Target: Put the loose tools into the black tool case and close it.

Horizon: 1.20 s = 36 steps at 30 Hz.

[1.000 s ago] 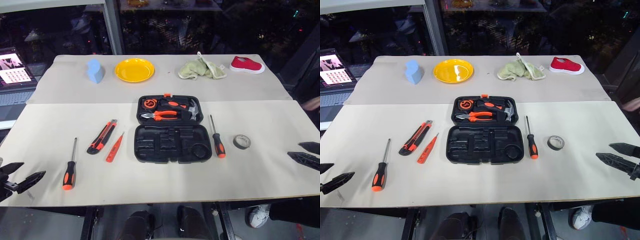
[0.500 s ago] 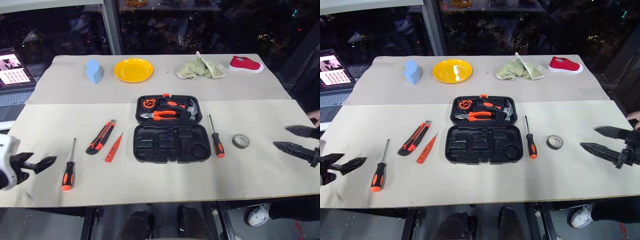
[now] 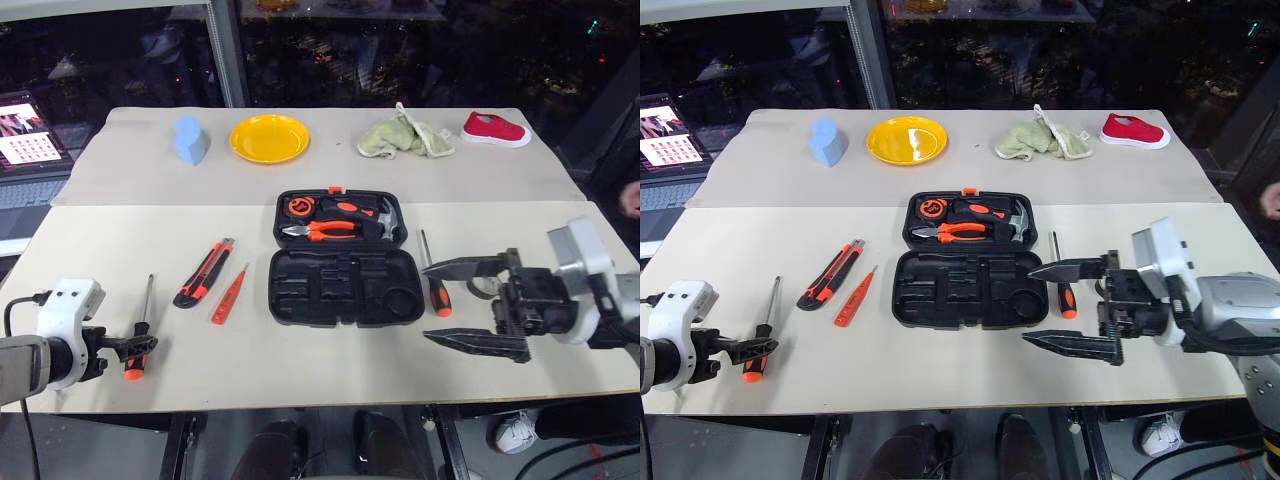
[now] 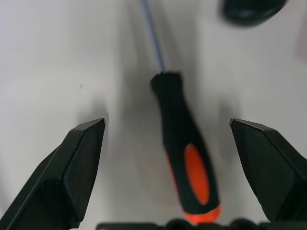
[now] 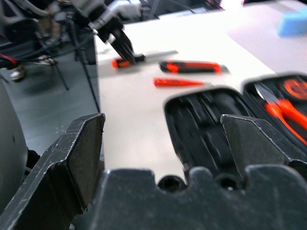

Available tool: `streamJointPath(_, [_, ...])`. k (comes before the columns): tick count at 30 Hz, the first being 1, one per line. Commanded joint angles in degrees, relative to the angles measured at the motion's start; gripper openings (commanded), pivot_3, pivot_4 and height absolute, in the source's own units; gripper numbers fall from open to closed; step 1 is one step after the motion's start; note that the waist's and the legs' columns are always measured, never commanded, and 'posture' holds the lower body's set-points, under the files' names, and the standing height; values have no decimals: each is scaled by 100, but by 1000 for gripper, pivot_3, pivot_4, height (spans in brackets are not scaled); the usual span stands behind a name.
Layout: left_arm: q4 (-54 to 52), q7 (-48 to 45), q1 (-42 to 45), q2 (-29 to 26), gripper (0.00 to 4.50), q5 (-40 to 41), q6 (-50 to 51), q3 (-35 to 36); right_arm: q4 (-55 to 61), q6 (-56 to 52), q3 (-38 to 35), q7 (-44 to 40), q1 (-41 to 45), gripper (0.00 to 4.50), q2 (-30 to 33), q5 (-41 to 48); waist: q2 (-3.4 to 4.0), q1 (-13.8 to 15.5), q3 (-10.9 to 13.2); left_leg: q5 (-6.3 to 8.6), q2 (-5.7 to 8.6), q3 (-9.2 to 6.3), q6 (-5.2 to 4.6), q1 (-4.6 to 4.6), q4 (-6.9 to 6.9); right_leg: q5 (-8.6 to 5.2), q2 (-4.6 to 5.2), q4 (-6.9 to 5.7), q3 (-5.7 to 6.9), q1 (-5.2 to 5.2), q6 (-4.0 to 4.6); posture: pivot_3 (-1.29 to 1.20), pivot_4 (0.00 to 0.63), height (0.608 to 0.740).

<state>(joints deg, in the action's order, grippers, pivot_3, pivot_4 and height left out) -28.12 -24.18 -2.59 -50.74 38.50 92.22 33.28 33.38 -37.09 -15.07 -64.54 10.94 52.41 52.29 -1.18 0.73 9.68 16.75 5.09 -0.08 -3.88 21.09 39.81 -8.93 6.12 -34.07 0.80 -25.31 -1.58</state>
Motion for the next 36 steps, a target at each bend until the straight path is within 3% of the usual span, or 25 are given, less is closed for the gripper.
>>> streamJointPath(1, [-23, 148, -28, 173, 3952, 70, 28, -104, 147, 105, 114, 124, 229, 4500, -47, 20, 3, 22, -1, -1, 0, 0, 1, 0, 0, 0, 1, 0, 1, 0, 0, 0, 150, 740])
streamJointPath(2, [13, 177, -49, 205, 3781, 51, 28, -115, 163, 97, 146, 155, 271, 4500, -55, 37, 4, 35, -1, -2, 0, -1, 4, 0, 0, 0, 2, -1, 2, -1, 1, 0, 150, 740])
streamJointPath(8, [452, 316, -7, 304, 1661, -238, 28, 7, 227, 42, 161, 345, 373, 4500, -55, 155, 22, 48, -12, -3, 2, -1, 4, -2, -2, 1, 1, -1, 1, 0, 2, 0, 150, 740])
streamJointPath(11, [998, 279, 181, 78, 874, -496, -314, 32, 297, -11, 96, 471, 320, 4500, -19, 225, 29, 48, -16, -5, 0, -1, 7, -7, -2, 1, 0, -4, 1, 2, 2, 0, 150, 740])
streamJointPath(14, [1552, 6, 427, -409, 871, -751, -1128, -272, 352, -77, -22, 603, 204, 4500, 26, 294, 29, 47, -16, -1, -6, -2, 0, -16, -10, -3, 0, -7, 1, 5, -3, 0, 150, 740])
streamJointPath(17, [2350, -841, 1231, -1110, 871, -1331, -3157, -1260, 430, -137, -192, 798, -59, 4500, 49, 318, 5, 84, -7, 1, -16, -10, -3, -13, -10, -7, -4, -8, 2, 3, -6, 0, 150, 740])
streamJointPath(21, [2847, -2300, 2680, -1217, 871, -1614, -4601, -2611, 362, -123, -375, 1103, -322, 4500, 17, 208, -12, 210, -7, -3, -6, -22, 2, 10, 0, 15, 7, 5, 12, -5, 28, 0, 150, 740])
streamJointPath(25, [3094, -3590, 4368, -642, 871, -1993, -5327, -4057, 306, -95, -573, 1503, -561, 4500, -36, 33, -20, 220, -10, 3, 23, -5, -10, 26, 5, 19, 2, 10, 22, -14, -1, 0, 150, 740])
streamJointPath(31, [3757, -5114, 5902, 505, 871, -2773, -6226, -5745, 327, -102, -973, 1986, -933, 4500, -96, -143, -25, 105, -14, -27, 35, 4, -94, 125, 36, 24, -15, 0, 49, -103, -11, 0, 150, 740])
streamJointPath(36, [4658, -5439, 6713, 1491, 871, -3495, -6333, -6576, 457, -134, -1368, 2405, -1205, 4500, -244, -46, -27, 22, -12, -27, 34, 7, -95, 126, 32, 21, -8, 10, 64, -95, -8, 0, 150, 740])
